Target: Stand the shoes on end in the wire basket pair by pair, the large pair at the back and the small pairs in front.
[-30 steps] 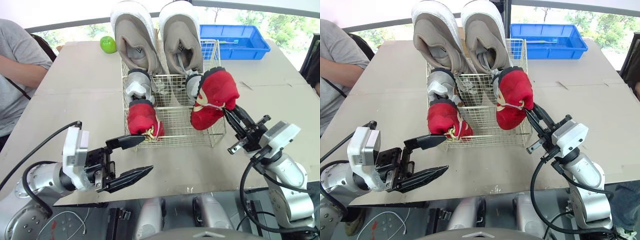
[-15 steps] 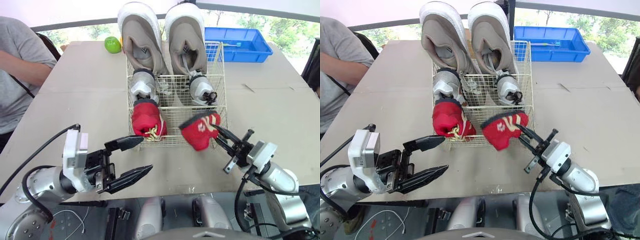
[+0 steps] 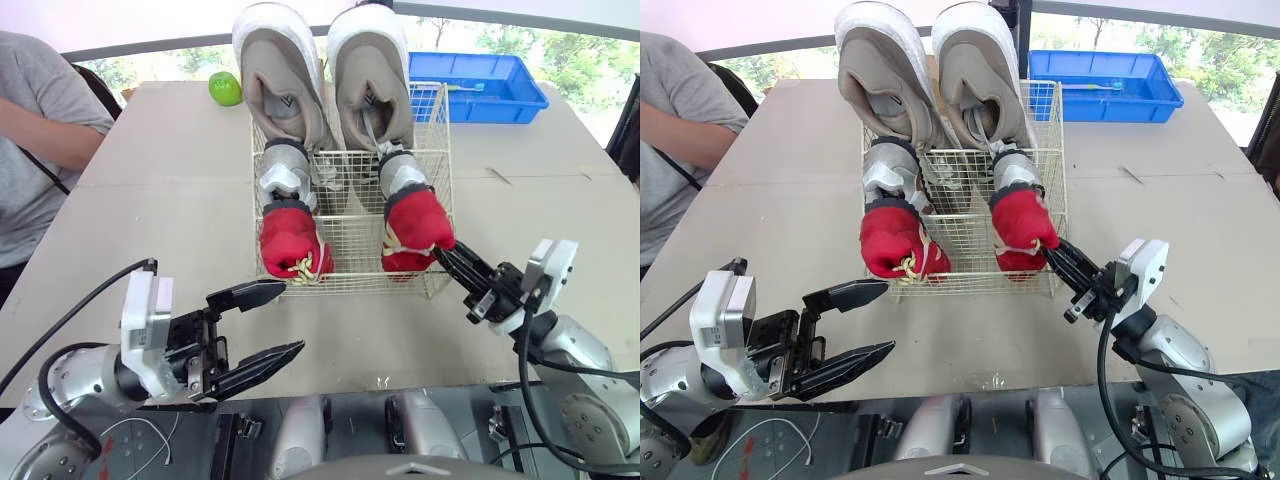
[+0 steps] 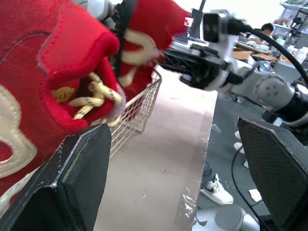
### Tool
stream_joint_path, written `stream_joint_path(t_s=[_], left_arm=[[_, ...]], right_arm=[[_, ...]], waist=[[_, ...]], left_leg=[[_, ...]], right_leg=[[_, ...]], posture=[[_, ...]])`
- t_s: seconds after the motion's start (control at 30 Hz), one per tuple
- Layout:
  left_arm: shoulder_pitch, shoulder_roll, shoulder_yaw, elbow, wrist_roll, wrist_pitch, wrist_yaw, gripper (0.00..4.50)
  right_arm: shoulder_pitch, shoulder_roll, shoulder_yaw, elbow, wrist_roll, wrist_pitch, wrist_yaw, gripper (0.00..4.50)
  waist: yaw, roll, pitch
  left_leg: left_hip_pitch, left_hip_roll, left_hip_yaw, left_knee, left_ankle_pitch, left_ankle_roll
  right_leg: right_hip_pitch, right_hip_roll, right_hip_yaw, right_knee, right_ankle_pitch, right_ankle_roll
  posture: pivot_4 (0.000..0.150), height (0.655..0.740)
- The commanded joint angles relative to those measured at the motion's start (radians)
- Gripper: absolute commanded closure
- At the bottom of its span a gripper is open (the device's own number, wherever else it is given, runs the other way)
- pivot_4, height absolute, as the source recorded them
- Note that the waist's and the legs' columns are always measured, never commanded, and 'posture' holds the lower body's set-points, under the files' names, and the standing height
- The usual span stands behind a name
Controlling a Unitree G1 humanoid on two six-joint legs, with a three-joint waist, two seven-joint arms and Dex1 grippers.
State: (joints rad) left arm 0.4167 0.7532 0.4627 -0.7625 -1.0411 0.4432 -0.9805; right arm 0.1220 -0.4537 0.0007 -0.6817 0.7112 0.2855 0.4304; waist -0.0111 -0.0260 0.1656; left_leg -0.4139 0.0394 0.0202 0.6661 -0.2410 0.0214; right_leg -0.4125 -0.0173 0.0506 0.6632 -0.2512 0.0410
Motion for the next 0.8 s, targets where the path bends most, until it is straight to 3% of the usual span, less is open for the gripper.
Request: stream_joint_path(t_s=[0.03,0.2,0.5,0.53,0.6,0.8], left_arm=[[0.007,-0.003,0.018,-0.03,-0.001,-0.021,-0.015,0.0],[-0.001,-0.003,0.013,-0.024,0.002,-0.021,-0.012,0.0],[0.031,-0.016,0.007,-0.031,0.008,-0.026,-0.016,0.0],[0.035,-0.018,0.005,-0.03,0.01,-0.027,-0.019,0.0],[0.042,-0.018,0.004,-0.03,0.009,-0.025,-0.022,0.0],[0.047,-0.001,0.018,-0.012,-0.009,0.011,0.002,0.0]], right_arm=[[-0.018,0.024,0.015,-0.043,-0.044,0.032,-0.064,4.49],[0.049,0.015,0.031,-0.037,-0.114,0.039,-0.049,4.49],[0.081,0.025,-0.054,-0.009,0.02,0.11,-0.027,4.49],[0.092,0.012,-0.056,-0.01,0.02,0.112,-0.007,3.91],[0.105,-0.018,-0.062,-0.018,0.019,0.118,0.027,3.32],[0.106,-0.111,-0.165,-0.044,0.071,0.12,0.107,0.33]], waist=[[-0.001,0.0,0.0],[0.0,0.0,0.0],[-0.003,0.0,-0.001],[-0.002,-0.001,-0.001],[-0.001,-0.001,-0.001],[0.005,-0.003,-0.002]], left_leg=[[0.0,0.0,0.0,0.0,0.0,0.0],[0.0,0.0,0.0,0.0,0.0,0.0],[0.001,0.001,0.0,0.0,0.0,0.0],[0.001,0.001,0.0,0.0,0.0,0.0],[0.001,0.0,0.001,0.0,0.0,0.0],[0.0,0.0,0.0,0.001,0.0,0.0]], right_leg=[[0.0,0.0,0.0,0.0,0.0,0.0],[0.0,0.0,0.0,0.0,0.0,0.001],[0.0,0.0,0.001,0.0,-0.001,0.001],[0.0,0.0,0.001,0.0,-0.001,0.001],[0.0,0.0,0.001,0.0,-0.001,0.001],[0.001,-0.001,0.0,0.0,-0.001,0.001]], posture=[[0.15,0.74],[0.15,0.74],[0.15,0.74],[0.15,0.74],[0.15,0.74],[0.15,0.74]])
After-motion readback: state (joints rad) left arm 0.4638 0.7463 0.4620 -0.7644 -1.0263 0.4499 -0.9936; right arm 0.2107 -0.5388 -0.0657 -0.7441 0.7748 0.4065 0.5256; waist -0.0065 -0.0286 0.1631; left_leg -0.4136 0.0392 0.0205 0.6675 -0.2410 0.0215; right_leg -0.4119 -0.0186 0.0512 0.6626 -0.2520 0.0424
